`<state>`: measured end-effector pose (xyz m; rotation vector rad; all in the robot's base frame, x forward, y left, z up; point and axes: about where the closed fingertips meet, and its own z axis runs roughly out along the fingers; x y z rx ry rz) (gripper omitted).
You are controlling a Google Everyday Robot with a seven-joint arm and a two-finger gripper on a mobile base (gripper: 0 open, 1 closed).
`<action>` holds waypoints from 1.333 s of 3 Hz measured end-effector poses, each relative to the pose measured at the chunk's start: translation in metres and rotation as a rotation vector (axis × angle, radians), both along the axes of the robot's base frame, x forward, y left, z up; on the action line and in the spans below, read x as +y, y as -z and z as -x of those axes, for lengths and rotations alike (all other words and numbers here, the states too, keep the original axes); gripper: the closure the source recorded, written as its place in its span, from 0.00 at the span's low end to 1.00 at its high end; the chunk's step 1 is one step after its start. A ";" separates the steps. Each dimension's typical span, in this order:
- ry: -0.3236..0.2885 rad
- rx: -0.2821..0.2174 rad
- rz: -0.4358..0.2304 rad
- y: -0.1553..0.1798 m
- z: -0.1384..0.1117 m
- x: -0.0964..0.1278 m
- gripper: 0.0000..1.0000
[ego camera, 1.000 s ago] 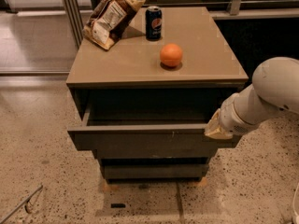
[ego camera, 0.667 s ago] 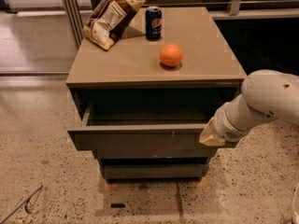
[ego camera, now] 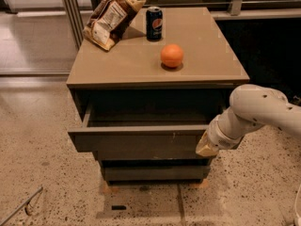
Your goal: Close top drawer
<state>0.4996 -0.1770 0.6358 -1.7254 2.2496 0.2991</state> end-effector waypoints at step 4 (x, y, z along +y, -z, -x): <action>-0.154 -0.298 0.081 0.006 -0.029 0.012 1.00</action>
Offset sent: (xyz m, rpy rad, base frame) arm 0.0044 0.0018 -0.0103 -0.0229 -0.1102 0.0289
